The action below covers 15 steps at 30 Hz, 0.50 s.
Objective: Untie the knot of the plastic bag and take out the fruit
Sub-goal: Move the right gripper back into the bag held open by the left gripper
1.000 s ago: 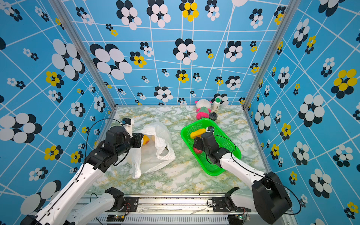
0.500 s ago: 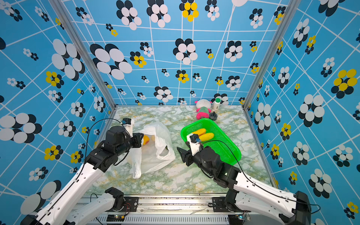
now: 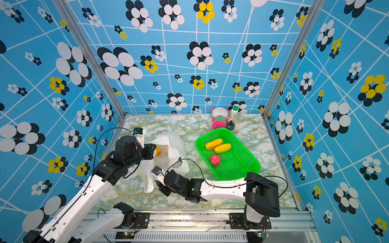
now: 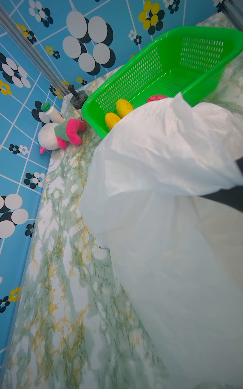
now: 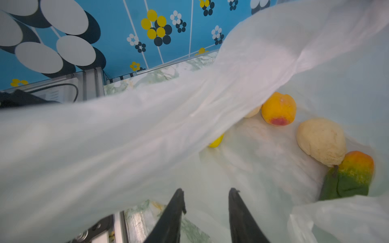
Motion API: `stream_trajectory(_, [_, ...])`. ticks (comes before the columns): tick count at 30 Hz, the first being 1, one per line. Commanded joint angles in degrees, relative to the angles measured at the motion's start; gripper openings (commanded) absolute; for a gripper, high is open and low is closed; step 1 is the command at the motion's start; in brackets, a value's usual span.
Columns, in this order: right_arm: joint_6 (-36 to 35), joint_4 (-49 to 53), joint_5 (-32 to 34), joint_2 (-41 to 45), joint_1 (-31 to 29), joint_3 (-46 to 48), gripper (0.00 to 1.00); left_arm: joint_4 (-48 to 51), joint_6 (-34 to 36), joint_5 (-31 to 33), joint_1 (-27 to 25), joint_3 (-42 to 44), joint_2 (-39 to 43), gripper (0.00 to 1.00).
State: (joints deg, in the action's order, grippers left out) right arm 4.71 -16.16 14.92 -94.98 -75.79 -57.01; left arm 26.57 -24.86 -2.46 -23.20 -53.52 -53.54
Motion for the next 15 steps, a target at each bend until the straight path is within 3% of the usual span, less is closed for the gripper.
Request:
stream_trajectory(1, [3.47,-2.41,2.28,-4.44,1.83,-3.39,0.31,0.32,0.88,-0.40,0.78,-1.46,0.05,0.00])
stream_trajectory(7, [10.02,0.42,1.21,-11.97,6.06,-8.37,0.30,0.73,0.99,-0.41,0.79,-1.37,1.55,0.00])
stream_trajectory(15, [12.56,-1.61,-4.18,-18.35,6.88,-12.54,0.51,1.91,0.85,0.42,0.78,-0.73,3.95,0.00])
